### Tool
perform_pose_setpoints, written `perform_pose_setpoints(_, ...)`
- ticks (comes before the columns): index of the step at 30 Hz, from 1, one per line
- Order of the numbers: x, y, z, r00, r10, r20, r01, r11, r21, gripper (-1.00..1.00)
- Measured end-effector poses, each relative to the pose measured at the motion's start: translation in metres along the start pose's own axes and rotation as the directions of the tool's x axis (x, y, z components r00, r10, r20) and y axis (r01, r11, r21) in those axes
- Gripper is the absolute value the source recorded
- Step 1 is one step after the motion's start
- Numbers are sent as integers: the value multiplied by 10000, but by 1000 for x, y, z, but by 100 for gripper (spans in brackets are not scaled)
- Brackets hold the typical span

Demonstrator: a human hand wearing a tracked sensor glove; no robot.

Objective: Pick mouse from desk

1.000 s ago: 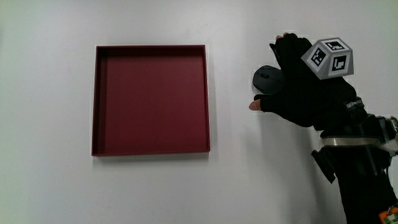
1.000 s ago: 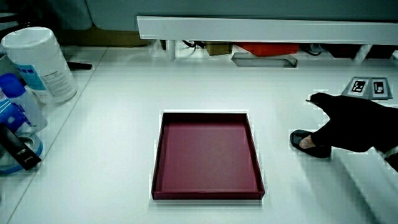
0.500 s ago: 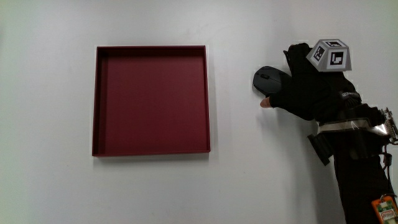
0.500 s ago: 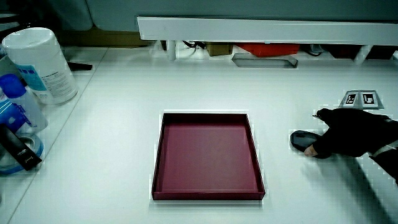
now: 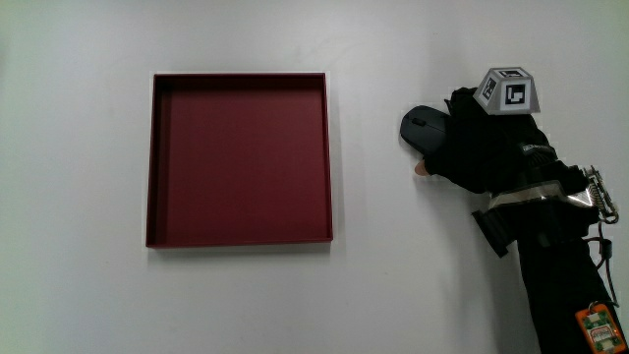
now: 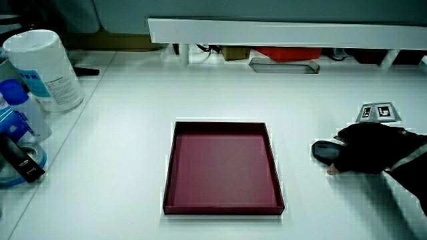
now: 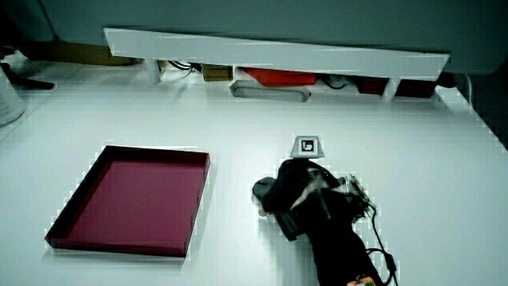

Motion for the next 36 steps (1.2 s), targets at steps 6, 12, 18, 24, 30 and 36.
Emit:
perform_pose_setpoints(6,0,4,-1,9984,-472,302,466,9987,182,33)
perform_pose_setpoints(12,-6,0,2,9955,-695,643,666,9967,457,67)
perform_pose_setpoints(18,-10,-4,4,9929,-716,949,607,9917,1132,100)
perform_pose_setpoints(24,-10,-6,4,9918,-764,1020,610,9873,1466,100)
perform_pose_setpoints(30,-10,-9,6,9927,-649,1016,484,9865,1565,100)
perform_pose_setpoints(36,-19,-40,22,9948,-28,1016,-212,9718,2349,100)
